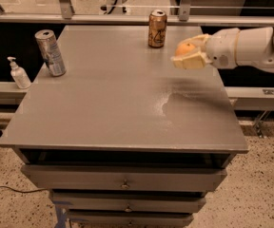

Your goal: Move orange near orange can

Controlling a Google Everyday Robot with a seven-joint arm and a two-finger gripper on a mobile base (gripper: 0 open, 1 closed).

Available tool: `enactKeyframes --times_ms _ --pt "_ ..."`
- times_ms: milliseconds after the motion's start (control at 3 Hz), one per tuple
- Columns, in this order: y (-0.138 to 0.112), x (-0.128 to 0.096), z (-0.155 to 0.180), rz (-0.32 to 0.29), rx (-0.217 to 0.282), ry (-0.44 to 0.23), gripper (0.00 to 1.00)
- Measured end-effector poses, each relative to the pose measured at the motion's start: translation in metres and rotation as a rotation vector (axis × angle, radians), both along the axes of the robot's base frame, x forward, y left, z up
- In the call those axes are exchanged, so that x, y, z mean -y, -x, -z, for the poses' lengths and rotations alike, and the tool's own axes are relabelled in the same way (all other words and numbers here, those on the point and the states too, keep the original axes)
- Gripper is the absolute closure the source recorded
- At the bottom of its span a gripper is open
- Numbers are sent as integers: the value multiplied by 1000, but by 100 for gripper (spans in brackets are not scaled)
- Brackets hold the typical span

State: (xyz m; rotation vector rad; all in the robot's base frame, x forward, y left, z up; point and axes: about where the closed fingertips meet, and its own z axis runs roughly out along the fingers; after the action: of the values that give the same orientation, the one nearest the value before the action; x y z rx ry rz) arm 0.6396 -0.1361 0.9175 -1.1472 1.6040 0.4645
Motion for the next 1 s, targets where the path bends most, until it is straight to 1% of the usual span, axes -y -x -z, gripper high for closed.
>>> enactKeyframes --times_ms 333,667,1000 --pt "-57 2 -10 43 48 -22 100" --pt "-102 -8 -6 62 63 -56 100" --pt "-134 -21 10 65 62 -58 100"
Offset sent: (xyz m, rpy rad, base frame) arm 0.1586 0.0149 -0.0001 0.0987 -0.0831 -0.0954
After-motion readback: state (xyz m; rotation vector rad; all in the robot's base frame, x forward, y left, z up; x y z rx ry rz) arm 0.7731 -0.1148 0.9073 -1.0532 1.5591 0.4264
